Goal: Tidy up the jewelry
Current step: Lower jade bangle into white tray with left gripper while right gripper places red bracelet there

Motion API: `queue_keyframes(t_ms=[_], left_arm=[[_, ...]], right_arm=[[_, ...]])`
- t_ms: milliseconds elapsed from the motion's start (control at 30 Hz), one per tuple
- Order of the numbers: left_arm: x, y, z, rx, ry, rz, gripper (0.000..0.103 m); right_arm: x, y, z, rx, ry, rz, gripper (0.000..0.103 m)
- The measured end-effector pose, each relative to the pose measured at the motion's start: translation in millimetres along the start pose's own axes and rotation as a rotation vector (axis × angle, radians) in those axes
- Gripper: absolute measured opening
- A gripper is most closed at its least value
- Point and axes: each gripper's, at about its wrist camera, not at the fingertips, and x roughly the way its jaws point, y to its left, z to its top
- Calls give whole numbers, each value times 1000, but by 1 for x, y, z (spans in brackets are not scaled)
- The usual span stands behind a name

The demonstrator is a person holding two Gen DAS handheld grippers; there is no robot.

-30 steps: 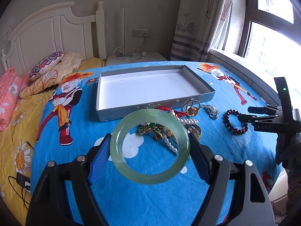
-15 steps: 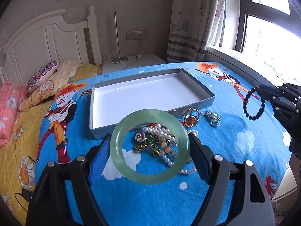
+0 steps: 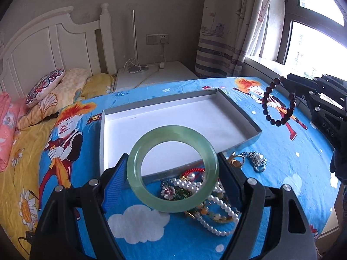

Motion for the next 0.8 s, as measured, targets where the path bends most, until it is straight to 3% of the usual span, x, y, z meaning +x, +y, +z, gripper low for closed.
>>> queue_keyframes(t_ms=[433,500,533,567,733,800], left_arm=[[79,33,38,-24,95,104,78],[90,39,40,-34,116,123,78],[96,42,40,-42,133,127,78],[100,46,39,-52,146,126,78],[93,56,38,-68,109,155,79],[82,59,41,-89,74,154,87]], right_arm=[[109,29,45,100,87,222,15],[126,27,47,128,113,260,40],[132,23,47,147,128,268,83],[136,20,46,166,125,274,96],[126,11,38,205,94,289,96],[119,7,33,213,85,287,97]])
